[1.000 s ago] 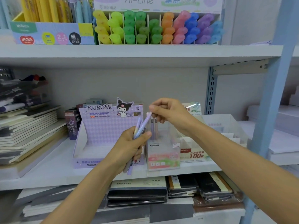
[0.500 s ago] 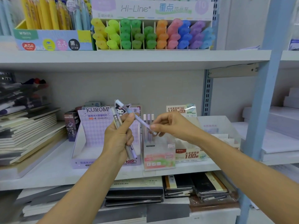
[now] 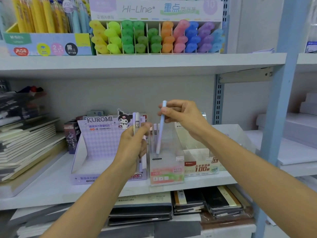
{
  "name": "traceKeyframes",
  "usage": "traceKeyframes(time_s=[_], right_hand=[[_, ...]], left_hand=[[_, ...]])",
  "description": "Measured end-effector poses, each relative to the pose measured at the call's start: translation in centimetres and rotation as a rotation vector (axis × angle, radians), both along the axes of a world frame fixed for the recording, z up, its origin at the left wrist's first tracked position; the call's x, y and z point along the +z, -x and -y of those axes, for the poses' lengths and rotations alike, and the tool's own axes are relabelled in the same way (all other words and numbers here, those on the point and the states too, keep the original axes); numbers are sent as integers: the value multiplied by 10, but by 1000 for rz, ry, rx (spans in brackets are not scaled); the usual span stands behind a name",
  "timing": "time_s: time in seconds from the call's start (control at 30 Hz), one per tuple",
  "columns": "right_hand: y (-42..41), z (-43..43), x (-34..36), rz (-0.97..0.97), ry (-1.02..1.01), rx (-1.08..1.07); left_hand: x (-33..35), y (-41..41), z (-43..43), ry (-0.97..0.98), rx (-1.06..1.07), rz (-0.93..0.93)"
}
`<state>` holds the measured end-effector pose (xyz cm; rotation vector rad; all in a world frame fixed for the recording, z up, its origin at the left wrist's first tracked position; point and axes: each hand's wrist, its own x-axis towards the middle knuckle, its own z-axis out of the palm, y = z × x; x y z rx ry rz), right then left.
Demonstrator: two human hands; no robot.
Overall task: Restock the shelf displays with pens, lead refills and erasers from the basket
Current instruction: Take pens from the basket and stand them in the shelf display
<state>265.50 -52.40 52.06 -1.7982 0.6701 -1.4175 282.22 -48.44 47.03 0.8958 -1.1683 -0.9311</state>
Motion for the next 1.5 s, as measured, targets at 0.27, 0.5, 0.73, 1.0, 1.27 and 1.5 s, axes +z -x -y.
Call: traceKeyframes(time_s=[0.27, 0.5, 0.73, 1.0, 1.27, 1.5], right_hand=[[17, 25, -9, -39, 33, -274], [1, 37, -32, -390, 160, -378], [6, 39, -16, -496, 106, -331], [4, 46, -23, -580, 386, -606], [-5, 55, -36, -678, 399, -654], [-1, 32, -26, -377, 262, -458]], left_hand=[[-9, -11, 9, -47, -195, -32], [-19, -19, 9, 13, -209, 21], [-20, -22, 7, -5, -310, -17], [-23, -26, 7, 8, -286, 17], [-24, -27, 8, -27, -227, -4], [-22, -28, 5, -10, -186, 2]])
